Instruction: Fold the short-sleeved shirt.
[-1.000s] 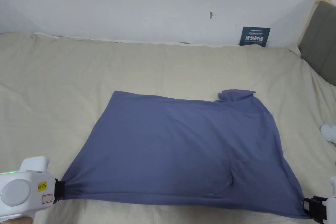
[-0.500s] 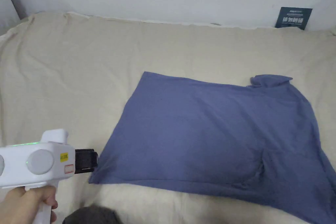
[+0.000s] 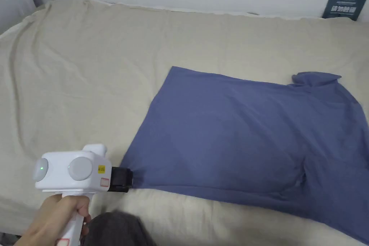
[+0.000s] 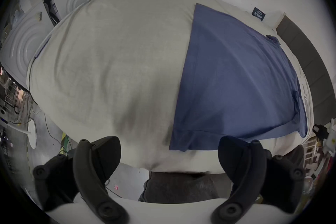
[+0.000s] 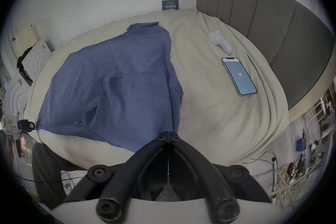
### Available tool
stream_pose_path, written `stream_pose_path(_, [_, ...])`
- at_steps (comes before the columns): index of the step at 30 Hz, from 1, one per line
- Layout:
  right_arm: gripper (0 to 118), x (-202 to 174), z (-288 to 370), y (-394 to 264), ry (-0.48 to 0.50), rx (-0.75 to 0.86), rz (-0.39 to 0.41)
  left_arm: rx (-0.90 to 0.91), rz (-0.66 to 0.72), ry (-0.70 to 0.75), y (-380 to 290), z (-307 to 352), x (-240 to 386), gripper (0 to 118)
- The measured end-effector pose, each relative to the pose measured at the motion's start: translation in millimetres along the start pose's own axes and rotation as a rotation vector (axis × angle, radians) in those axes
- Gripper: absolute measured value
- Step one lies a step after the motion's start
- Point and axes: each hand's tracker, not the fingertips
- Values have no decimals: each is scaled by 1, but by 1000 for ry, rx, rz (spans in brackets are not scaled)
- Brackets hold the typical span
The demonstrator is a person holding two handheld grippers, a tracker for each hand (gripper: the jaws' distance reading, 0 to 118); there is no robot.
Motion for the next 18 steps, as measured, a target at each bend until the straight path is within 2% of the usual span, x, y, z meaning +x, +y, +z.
stream_pose_path(1, [0, 0, -1, 0, -5, -3, 3, -5, -9, 21, -4, -1, 6, 104])
stream_pose_path(2, [0, 2, -2, -1, -4, -9, 7, -1, -8, 34, 7, -9, -6, 89])
stream_pose_path(3, [0, 6, -4, -4, -3, -16, 10, 0, -7, 28, 3, -7, -2, 47])
stream_pose_path(5, [0, 7, -5, -7, -23, -26, 30, -3, 4, -14, -6, 3, 10, 5])
stream_pose_path(7, [0, 11, -7, -9, -30, -27, 46, 40, 23, -122, -3, 25, 7, 2])
stream_pose_path(9, [2, 14, -7, -10, -33, -29, 56, 42, 24, -77, -3, 36, 13, 2])
stream_pose_path(10, [18, 15, -8, -11, -40, -28, 60, 71, -9, -62, 9, 35, 0, 2])
stream_pose_path(11, [53, 24, -17, -11, -42, -30, 62, 94, -23, -51, 12, 38, 1, 2])
stream_pose_path(12, [103, 27, -20, -10, -38, -35, 57, 53, -9, -59, 15, 38, 2, 2])
stream_pose_path(14, [116, 31, -26, -12, 2, -91, 28, 44, 7, -75, 17, 32, -2, 2])
stream_pose_path(15, [118, 30, -27, -12, 61, -101, 36, 46, 7, -72, 18, 31, -1, 2])
stream_pose_path(18, [118, 26, -34, -15, 19, -142, 84, 46, 15, -69, 17, 29, -2, 2])
